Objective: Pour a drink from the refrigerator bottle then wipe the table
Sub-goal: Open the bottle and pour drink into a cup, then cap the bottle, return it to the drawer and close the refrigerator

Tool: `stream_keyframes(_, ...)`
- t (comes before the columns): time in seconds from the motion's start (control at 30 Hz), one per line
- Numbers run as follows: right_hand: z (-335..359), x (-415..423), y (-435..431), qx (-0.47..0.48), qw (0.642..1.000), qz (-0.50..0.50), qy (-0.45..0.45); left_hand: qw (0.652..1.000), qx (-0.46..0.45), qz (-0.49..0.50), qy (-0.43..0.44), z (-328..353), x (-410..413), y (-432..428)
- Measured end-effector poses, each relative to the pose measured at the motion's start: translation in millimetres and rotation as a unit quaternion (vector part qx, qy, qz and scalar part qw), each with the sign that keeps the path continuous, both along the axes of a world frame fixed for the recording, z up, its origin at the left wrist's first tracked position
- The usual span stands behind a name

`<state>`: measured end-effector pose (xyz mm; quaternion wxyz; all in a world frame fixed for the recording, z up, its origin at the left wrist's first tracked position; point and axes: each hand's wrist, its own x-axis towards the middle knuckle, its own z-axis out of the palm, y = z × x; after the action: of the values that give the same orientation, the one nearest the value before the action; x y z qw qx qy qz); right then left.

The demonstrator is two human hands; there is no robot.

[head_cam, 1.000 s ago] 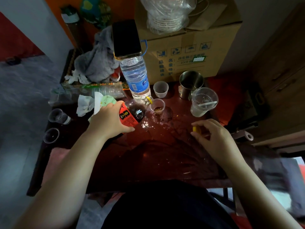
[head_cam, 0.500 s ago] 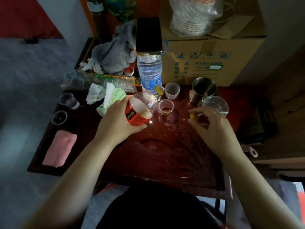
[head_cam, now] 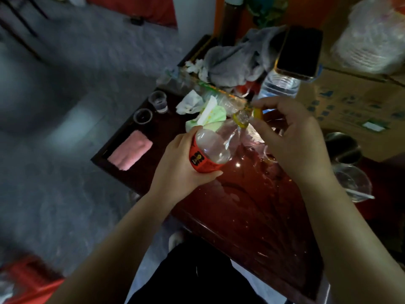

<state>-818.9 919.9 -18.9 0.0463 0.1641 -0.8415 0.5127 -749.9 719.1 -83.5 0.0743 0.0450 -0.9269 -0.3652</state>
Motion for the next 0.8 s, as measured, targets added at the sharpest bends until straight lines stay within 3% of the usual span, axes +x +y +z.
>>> stream_keyframes(0.47,51.9,69.0,-151.8,-0.038,0.985,0.168,0.020,0.993,0.007,0.098,0.059,38.3,108.0,-124.8)
stream_keyframes(0.8,76.7,177.4,-369.4,-0.081,0.901,0.422,-0.060,0.961,0.012,0.266,0.075,55.1,281.9,-298.0)
